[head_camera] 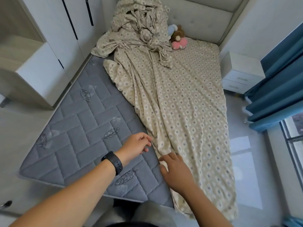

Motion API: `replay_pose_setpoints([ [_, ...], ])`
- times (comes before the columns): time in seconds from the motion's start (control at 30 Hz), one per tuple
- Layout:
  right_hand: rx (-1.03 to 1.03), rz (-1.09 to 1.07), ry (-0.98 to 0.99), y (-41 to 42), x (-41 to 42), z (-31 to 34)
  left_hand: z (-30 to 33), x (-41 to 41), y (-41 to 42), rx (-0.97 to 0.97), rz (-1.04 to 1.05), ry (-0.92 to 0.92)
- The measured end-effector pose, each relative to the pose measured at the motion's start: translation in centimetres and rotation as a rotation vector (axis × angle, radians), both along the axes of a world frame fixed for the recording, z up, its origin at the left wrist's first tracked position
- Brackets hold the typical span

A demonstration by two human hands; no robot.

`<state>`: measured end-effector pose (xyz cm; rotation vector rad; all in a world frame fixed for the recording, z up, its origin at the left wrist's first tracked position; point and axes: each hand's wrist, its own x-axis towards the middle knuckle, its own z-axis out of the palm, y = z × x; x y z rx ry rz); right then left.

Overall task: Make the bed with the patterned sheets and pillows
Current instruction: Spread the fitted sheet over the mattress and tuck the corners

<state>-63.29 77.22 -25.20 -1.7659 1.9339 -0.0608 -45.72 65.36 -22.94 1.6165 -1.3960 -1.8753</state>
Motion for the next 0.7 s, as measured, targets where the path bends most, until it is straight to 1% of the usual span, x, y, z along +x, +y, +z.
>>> replay_pose_setpoints([
  [0.1,0.06,-0.023,0.017,-1.0,-0.6,-2.3,-1.7,0.8,0.4,0.045,-0.01,-0.018],
  [0.23,0.248,-0.03,-0.011,-2.0,-1.2,-7.1,-4.3,1.7,1.0,0.093,-0.029,-0.113],
  [0.37,0.463,-0.061,-0.054,-2.7,-2.2,-10.7,-5.5,1.1,0.7,0.101,-0.045,-0.19],
  [0.43,0.508,-0.103,-0.07,-3.3,-3.5,-12.3,-6.3,-0.1,0.0,0.111,-0.079,-0.212],
  [0.57,0.541,-0.116,-0.092,-4.9,-5.6,-15.9,-8.8,-1.6,-0.7,0.129,-0.125,-0.276],
  [0.7,0.622,-0.021,-0.032,-7.9,-6.8,-21.3,-12.9,-2.2,-1.9,0.13,-0.09,-0.366],
])
